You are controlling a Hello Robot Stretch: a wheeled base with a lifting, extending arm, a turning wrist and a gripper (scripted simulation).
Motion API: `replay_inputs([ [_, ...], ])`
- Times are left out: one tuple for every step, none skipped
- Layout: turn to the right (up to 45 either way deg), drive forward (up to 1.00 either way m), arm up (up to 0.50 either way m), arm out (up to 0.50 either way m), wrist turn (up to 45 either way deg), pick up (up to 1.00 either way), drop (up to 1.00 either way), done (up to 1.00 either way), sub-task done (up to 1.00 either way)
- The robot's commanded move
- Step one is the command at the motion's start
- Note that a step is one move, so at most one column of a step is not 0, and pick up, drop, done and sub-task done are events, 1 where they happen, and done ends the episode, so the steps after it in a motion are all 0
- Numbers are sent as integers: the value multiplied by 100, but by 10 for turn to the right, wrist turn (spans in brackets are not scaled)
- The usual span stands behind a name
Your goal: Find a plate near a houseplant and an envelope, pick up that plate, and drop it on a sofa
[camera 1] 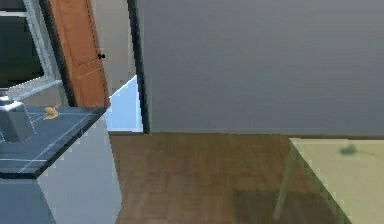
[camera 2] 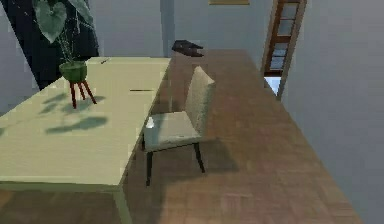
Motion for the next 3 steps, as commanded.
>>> replay_inputs([
  [0, 100, 0, 0, 0, 0, 0, 0, 0],
  [0, 35, 0, 0, 0, 0, 0, 0, 0],
  [-450, 0, 0, 0, 0, 0, 0, 0, 0],
])
